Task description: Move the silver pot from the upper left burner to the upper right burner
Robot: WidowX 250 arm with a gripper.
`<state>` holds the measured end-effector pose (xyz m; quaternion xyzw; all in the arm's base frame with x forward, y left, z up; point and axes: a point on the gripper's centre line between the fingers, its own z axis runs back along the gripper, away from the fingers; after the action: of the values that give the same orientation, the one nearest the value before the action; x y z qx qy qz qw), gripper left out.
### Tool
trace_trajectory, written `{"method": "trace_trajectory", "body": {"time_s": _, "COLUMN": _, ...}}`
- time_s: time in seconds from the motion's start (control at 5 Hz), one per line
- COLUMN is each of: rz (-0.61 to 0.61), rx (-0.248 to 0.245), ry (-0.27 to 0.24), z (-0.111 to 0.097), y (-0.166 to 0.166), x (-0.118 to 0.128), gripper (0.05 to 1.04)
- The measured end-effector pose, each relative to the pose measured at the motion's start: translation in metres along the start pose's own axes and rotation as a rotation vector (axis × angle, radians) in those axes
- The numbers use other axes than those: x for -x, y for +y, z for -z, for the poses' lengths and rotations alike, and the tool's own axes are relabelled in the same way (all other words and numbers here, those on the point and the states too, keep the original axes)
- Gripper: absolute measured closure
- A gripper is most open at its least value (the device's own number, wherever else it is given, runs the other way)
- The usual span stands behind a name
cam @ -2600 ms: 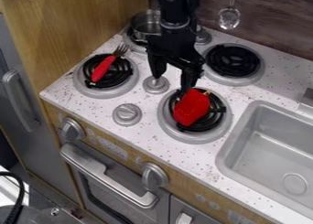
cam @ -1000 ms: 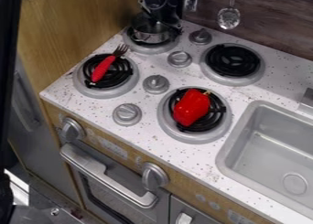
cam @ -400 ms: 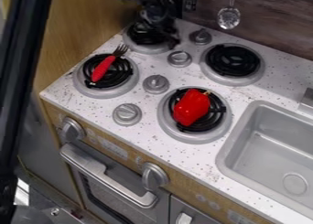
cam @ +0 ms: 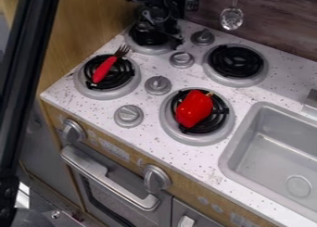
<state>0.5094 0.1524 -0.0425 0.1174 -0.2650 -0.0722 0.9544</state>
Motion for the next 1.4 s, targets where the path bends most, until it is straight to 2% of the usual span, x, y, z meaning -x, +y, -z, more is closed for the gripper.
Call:
{"method": "trace_trajectory", "body": {"time_s": 0.2, "rz": -0.001, "rx": -0.012, "ry": -0.033, "z": -0.01, "y": -0.001, "x": 0.001, "gripper": 0.085}}
{"method": "trace_trajectory", "body": {"time_s": 0.6, "rz": -0.01, "rx": -0.043, "ry": -0.102, "z": -0.023, "y": 0.011, "x": -0.022, "gripper": 0.085}}
{"method": "trace_trajectory", "body": {"time_s": 0.8, "rz": -0.026, "rx": -0.059, "ry": -0.176, "z": -0.025, "y": 0.018, "x": -0.045, "gripper": 0.085}}
{"method": "trace_trajectory", "body": {"time_s": 1.0, "rz": -0.01, "rx": -0.067, "ry": -0.166, "z": -0.013, "y": 0.019, "x": -0.045, "gripper": 0.085}}
{"method": "trace_trajectory", "body": {"time_s": 1.2, "rz": -0.014, "rx": -0.049, "ry": -0.137, "z": -0.001, "y": 0.019, "x": -0.047, "gripper": 0.085}}
{"method": "trace_trajectory", "body": {"time_s": 1.4, "rz": -0.014, "rx": -0.008, "ry": -0.061, "z": 0.014, "y": 0.01, "x": -0.03, "gripper": 0.085}}
